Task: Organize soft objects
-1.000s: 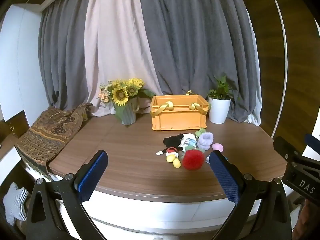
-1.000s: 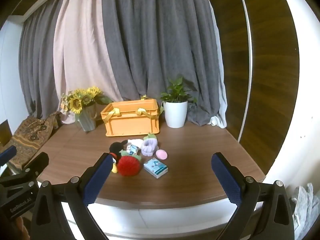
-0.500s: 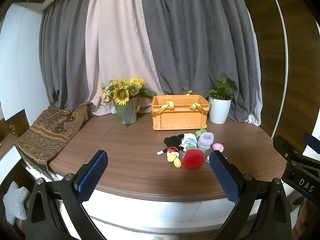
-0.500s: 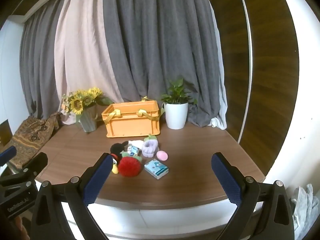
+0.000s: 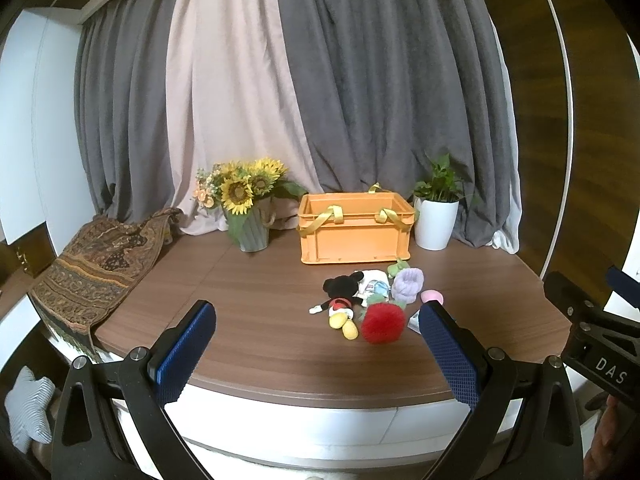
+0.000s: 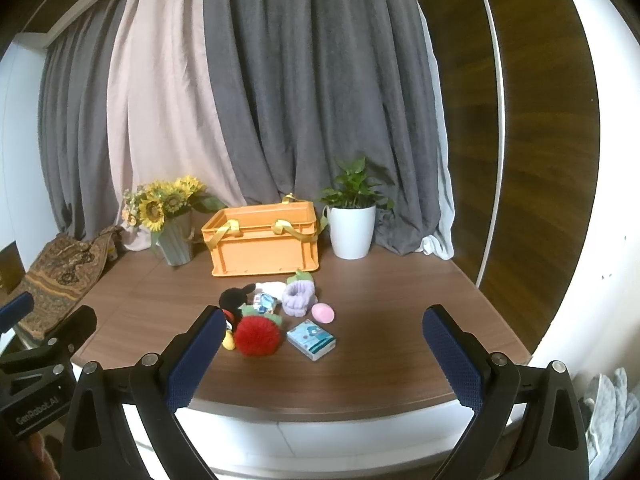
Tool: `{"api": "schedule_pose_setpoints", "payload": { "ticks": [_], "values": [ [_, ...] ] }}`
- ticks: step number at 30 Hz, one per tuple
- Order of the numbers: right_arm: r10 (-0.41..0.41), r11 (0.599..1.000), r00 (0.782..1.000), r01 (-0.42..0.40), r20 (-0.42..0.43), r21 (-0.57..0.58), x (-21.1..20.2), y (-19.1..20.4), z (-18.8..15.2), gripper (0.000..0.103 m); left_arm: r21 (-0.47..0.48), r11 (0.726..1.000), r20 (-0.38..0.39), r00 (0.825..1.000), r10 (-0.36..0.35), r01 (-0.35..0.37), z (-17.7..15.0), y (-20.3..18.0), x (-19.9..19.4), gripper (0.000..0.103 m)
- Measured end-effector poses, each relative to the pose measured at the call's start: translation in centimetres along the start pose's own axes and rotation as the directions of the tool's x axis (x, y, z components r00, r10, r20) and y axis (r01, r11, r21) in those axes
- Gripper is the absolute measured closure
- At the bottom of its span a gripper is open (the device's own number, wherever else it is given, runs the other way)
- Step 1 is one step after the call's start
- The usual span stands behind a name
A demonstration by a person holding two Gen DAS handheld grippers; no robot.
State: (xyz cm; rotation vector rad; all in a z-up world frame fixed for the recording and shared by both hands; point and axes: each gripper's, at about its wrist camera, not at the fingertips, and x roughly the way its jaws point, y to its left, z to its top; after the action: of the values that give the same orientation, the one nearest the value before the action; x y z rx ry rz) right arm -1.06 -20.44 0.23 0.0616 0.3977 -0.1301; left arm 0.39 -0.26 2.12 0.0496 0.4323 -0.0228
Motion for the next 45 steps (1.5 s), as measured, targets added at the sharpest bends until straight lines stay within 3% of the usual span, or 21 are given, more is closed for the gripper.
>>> {"api": "schedule_pose_setpoints", "payload": {
  "ticks": [45],
  "values": [
    [0.031, 0.999, 1.000, -0.031, -0.002, -0.018, 0.9, 0.8, -0.1, 0.003, -0.019, 1.000, 0.005, 1.000, 0.000, 0.000, -0.5, 0.1, 0.6, 0.000]
  ]
}}
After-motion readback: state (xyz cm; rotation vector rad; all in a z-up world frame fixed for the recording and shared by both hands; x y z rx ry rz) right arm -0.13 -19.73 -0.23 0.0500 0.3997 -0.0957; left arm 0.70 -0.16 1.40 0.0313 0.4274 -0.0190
